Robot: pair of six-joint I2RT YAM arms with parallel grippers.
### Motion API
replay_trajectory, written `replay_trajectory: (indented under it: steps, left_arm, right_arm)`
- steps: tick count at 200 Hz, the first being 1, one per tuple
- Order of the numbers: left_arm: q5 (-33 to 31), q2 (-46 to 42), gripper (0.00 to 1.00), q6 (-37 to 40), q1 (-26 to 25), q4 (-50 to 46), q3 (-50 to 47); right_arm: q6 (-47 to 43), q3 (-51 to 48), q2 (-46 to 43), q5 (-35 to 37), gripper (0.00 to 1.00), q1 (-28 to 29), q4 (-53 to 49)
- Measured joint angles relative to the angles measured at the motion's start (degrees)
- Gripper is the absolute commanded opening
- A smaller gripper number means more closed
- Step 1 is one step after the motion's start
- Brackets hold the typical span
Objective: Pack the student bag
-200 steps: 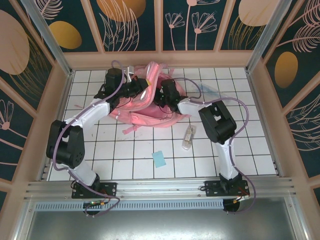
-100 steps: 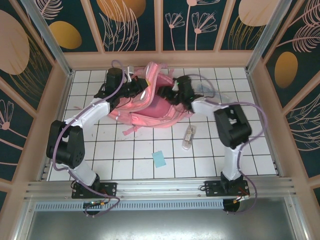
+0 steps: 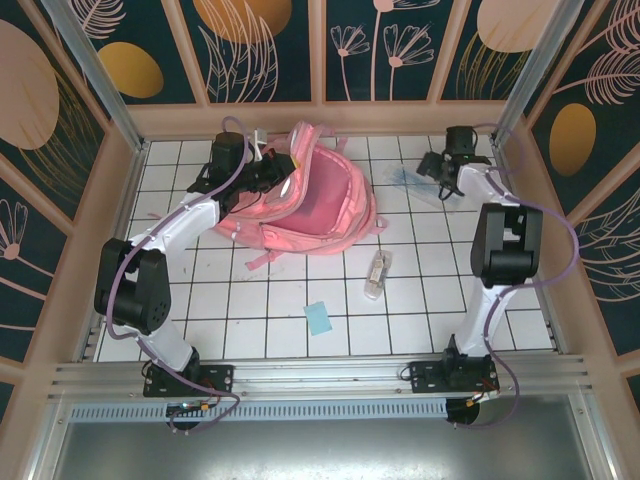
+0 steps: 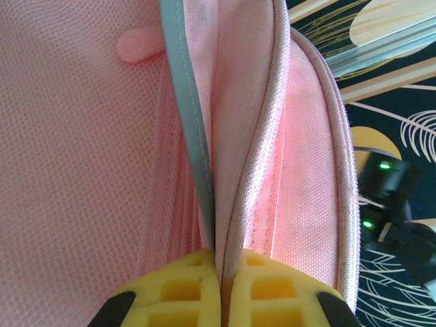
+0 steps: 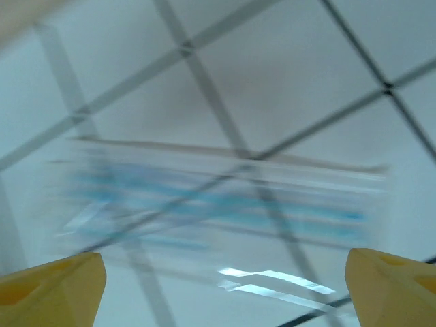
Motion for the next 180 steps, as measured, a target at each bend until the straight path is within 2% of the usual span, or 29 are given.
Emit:
replay_trajectory:
  steps: [30,68,117,180]
  left_arm:
    - [0.11,0.00,0.00,0.37,0.00,-0.35,0.00]
    - [0.17,0.00,0.00,0.76,0.00,-0.37,0.00]
    - [0.17,0.00,0.00,0.81,0.02,-0.55,0.00]
    - [0.17,-0.11,0.00,0.85,0.02,-0.72,0.00]
  right_arm:
    - [-1.88,3.26,6.64,3.34,0.92,-3.76,-5.20]
    - [-2.67,8.41,9.49,1.86,0.87,-6.32,-6.84]
    - [-1.40,15.80,14.93,0.22,0.80,-6.29,-6.99]
    - [4.31,13.92,15.89,1.62,0.77,-5.18,-6.93]
